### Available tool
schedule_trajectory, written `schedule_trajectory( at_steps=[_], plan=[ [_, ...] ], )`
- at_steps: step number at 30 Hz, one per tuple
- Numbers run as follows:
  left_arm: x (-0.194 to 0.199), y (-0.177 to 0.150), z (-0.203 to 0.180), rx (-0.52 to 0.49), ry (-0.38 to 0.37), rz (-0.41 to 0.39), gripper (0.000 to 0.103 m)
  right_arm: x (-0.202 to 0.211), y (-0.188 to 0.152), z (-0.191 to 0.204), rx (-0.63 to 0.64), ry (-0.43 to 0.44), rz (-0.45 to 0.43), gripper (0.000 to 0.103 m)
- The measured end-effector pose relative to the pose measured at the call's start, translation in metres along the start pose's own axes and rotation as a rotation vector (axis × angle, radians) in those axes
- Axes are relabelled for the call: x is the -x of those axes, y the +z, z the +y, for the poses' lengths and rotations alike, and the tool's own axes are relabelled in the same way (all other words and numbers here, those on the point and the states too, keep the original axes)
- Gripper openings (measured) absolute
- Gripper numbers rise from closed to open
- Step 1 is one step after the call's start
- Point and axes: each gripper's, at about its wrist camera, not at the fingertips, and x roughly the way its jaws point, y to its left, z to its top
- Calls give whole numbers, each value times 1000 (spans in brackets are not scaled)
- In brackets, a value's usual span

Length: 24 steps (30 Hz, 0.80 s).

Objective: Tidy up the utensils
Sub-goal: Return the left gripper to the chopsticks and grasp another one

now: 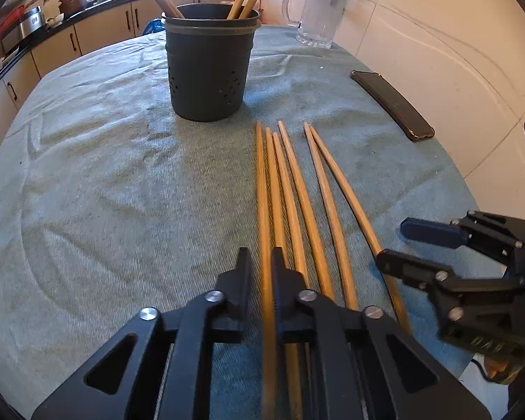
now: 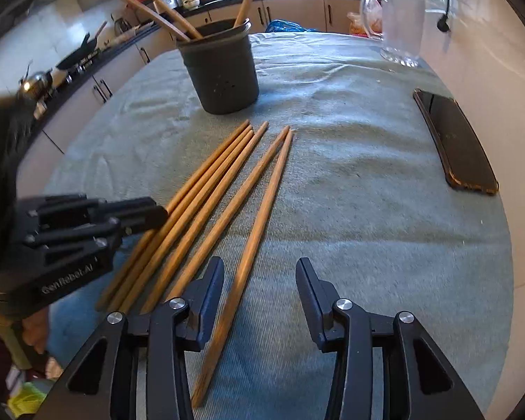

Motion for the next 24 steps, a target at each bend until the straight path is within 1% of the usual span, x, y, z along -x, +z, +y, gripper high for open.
schedule_trajectory(
  at_steps=[3, 4, 8, 9, 10, 12, 14, 19, 21, 24],
  plan=[
    [-5, 3, 4, -1, -1, 1, 7, -4, 1, 1, 7, -18, -3, 41],
    [-6, 4, 4, -2, -3, -1, 7, -5, 0, -1, 7, -29, -5, 38],
    [-9, 10, 5, 17, -3, 3, 7, -13, 11, -2, -19, -39, -5, 31],
    [-10, 11, 5, 29, -3, 7, 7, -15, 13, -2, -24, -46, -5, 26],
    [-10, 11, 6, 42, 0, 11, 7, -16, 15, -3, -37, -56, -4, 16],
    [-5, 7, 10, 57, 33, 19, 7, -16, 16, -8, -68, -68, 3, 8],
    [0, 1, 20, 77, 51, 35, 7, -13, 13, -14, -89, -64, 12, 8],
    [18, -17, 58, 177, 47, 87, 7, 2, -5, -29, -98, -99, 29, 8],
    [23, -20, 63, 177, 45, 109, 7, 7, -10, -33, -100, -106, 34, 8],
    [26, -15, 62, 161, 43, 106, 7, 6, -7, -38, -103, -87, 48, 12]
  ],
)
